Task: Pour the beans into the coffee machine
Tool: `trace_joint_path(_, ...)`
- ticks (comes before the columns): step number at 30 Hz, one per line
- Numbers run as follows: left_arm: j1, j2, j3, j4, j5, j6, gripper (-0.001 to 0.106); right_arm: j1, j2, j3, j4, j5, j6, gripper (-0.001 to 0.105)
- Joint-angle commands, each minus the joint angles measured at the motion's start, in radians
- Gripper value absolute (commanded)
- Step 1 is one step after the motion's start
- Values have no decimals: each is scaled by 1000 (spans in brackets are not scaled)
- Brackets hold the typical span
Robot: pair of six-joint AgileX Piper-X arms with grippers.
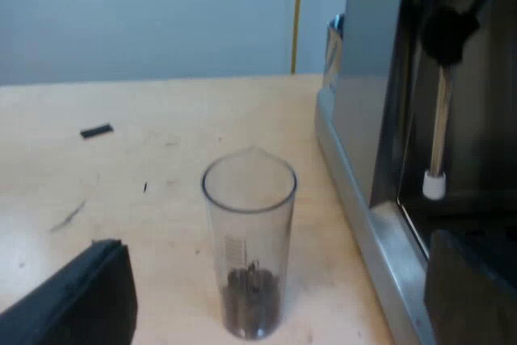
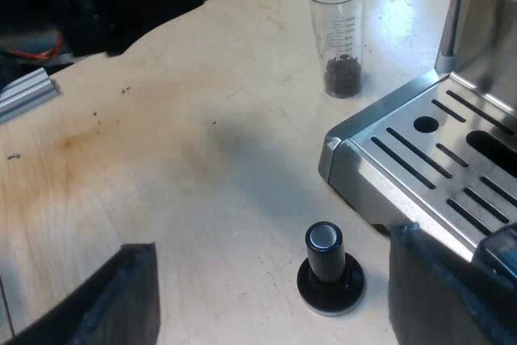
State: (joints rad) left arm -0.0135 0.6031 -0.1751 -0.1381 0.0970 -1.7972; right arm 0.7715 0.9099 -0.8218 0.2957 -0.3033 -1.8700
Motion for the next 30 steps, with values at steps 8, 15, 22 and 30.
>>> trace_joint_path(8,-1,287,-3,-302,-11,0,86,3,-2,-9,-9,-14,-9,62)
trace_joint_path(15,-1,411,-3,-388,-11,27,86,3,-2,-9,-9,-14,-9,62)
trace_joint_path(22,-1,602,-3,-553,-9,32,86,3,-2,-9,-9,-14,-9,62)
trace_joint_path(30,-1,809,-7,-768,11,28,86,3,-2,-9,-9,-14,-9,62)
